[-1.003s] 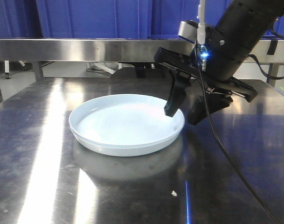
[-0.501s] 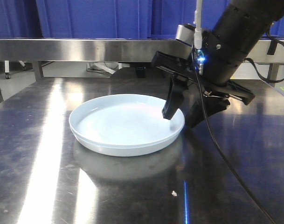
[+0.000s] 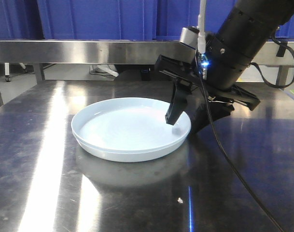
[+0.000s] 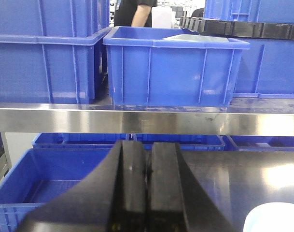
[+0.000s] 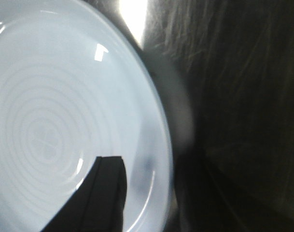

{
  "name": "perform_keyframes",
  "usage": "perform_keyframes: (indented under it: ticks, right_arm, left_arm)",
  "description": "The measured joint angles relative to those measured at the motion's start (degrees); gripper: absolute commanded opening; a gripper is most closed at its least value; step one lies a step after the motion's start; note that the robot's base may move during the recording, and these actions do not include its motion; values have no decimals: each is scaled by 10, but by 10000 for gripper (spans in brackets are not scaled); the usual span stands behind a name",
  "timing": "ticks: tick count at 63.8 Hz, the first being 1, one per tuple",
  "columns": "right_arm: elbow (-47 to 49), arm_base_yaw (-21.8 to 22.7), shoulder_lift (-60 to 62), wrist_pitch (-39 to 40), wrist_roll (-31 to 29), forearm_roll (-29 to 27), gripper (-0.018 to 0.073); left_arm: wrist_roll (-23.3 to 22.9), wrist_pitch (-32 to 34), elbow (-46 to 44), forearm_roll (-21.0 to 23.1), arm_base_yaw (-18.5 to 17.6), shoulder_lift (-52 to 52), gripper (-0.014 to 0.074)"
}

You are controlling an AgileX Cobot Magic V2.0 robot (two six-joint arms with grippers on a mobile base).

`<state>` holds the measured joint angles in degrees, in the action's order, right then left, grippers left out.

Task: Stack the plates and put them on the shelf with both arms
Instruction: 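Close the right gripper on the rim of the stacked plates, then lift the plate stack high off the table with the right gripper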

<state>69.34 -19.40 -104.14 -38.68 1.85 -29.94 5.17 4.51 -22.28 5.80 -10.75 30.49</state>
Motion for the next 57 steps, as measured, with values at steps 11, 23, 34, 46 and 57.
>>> perform_keyframes:
  ticks: [11, 23, 34, 46, 57]
  right_arm:
    - [0, -1, -1, 0, 0, -1, 246]
    - [0, -1, -6, 1, 8, -1, 52]
    - [0, -2, -6, 2, 18, -2, 48]
    - [-1, 1, 14, 10, 21, -1, 48]
    - [-12, 14, 80, 65, 22, 27, 48]
  left_arm:
    - [0, 0, 0, 0, 0, 0, 81]
    - [0, 0, 0, 0, 0, 0, 81]
    - [0, 0, 0, 0, 0, 0, 81]
    - [0, 0, 0, 0, 0, 0, 81]
    - [0, 0, 0, 0, 0, 0, 81]
